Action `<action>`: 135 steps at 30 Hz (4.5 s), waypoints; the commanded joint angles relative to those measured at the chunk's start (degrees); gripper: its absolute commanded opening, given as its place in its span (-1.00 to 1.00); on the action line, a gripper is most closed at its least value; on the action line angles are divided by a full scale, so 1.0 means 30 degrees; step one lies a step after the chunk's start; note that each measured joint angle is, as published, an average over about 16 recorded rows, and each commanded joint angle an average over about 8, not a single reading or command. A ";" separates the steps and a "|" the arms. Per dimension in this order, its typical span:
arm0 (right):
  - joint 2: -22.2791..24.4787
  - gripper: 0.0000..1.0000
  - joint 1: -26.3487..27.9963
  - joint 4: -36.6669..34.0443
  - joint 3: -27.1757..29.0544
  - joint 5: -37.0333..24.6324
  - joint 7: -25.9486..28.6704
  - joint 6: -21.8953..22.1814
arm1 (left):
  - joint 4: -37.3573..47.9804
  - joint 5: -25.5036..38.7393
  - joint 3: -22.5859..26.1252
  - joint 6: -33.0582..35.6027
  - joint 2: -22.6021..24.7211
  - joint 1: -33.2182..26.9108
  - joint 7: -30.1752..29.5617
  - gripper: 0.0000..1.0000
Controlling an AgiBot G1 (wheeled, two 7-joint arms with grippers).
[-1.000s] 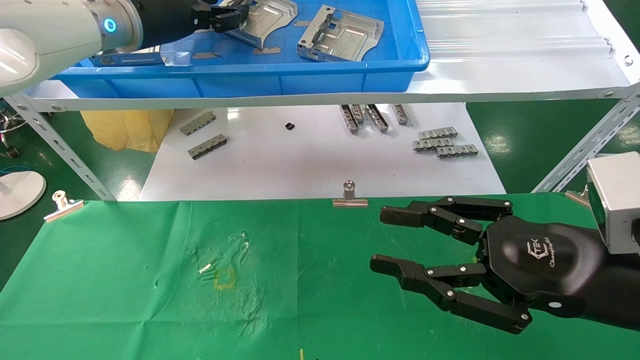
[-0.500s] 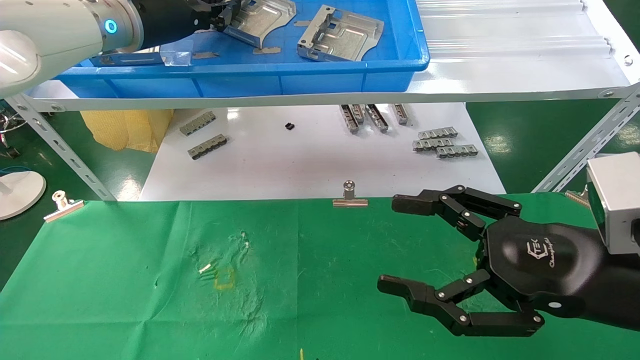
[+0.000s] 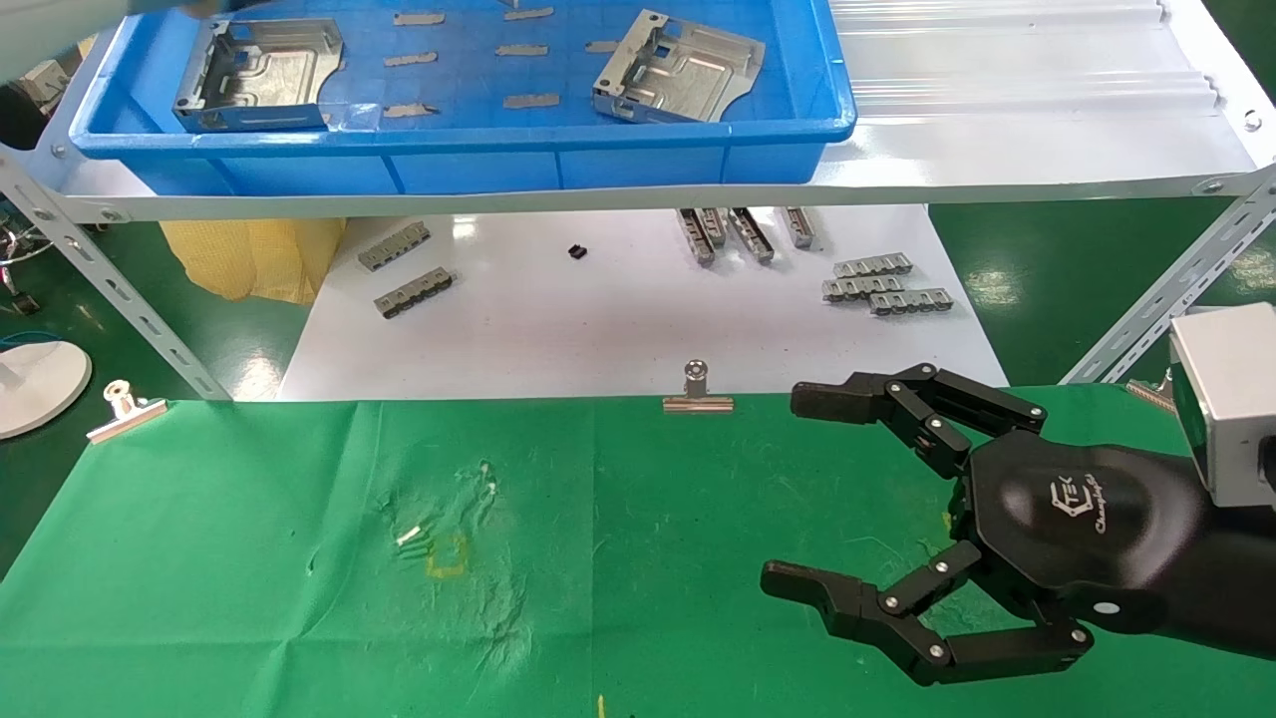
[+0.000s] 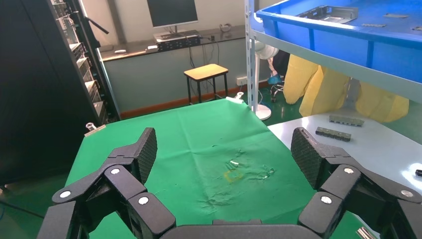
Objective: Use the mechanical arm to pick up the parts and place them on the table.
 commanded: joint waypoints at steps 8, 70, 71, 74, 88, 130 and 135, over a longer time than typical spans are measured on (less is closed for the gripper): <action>0.0000 1.00 0.0000 0.0000 0.0000 0.0000 0.0000 0.0000 | -0.0644 -0.1213 -0.0636 0.7879 -0.2792 0.0346 0.1885 -1.00; 0.0000 1.00 0.0000 0.0000 0.0000 0.0000 0.0000 0.0000 | 0.0577 -0.2538 0.5633 1.3757 -0.5567 0.6683 1.3992 1.00; 0.0000 1.00 0.0000 0.0000 0.0000 0.0000 0.0000 0.0000 | 0.0751 -0.2740 0.5503 1.3935 -0.5623 0.6705 1.3681 1.00; 0.0000 1.00 0.0000 0.0000 0.0000 0.0000 0.0000 0.0000 | 0.1125 -0.3498 0.5017 1.4444 -0.5844 0.6947 1.2278 1.00; 0.0003 1.00 -0.0004 -0.0004 0.0001 0.0004 -0.0002 0.0006 | 0.0936 -0.5268 0.3930 1.4891 -0.6419 0.8077 0.9458 1.00; 0.0003 1.00 -0.0004 -0.0004 0.0002 0.0004 -0.0002 0.0006 | -1.2633 -0.8514 -0.0559 1.3631 -0.9878 1.4139 0.1709 1.00; 0.0003 1.00 -0.0004 -0.0004 0.0002 0.0004 -0.0002 0.0006 | -1.4615 -0.9021 -0.1232 1.3453 -1.0392 1.5048 0.0545 1.00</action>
